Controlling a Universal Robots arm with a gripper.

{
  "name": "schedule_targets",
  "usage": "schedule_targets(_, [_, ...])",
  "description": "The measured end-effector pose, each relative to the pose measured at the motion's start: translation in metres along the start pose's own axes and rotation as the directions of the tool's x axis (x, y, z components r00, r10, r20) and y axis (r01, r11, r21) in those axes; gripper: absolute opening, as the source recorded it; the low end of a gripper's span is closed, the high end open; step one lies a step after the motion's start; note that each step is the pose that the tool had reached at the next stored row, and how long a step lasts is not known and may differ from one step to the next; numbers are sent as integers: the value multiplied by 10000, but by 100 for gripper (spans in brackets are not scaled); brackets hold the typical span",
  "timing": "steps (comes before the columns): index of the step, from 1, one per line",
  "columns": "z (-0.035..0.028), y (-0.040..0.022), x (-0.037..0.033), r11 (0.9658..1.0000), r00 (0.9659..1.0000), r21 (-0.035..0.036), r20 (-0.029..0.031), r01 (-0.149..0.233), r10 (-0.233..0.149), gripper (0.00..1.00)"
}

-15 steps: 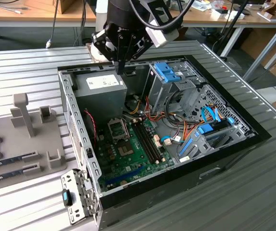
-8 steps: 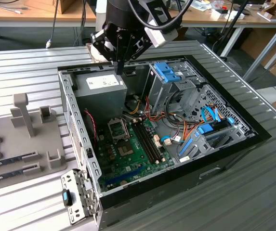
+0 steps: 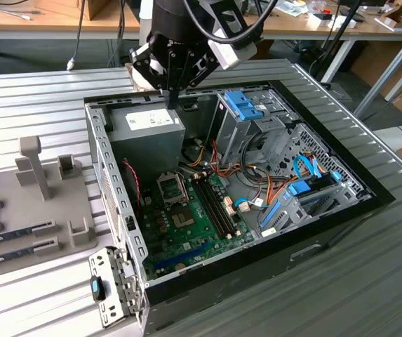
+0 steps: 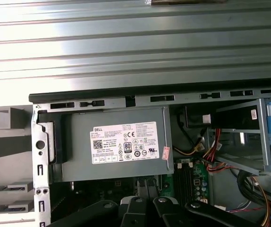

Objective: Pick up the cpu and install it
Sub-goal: 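Reach for the cpu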

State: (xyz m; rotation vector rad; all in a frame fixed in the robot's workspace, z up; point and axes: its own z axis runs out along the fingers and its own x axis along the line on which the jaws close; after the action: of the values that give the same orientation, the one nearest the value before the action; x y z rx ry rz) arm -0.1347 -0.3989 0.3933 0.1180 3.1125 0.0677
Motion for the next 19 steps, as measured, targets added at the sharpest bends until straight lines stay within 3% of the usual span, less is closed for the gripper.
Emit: schedule_targets(19, [-2,-5,65,10000,10000,1,0,0,0,11])
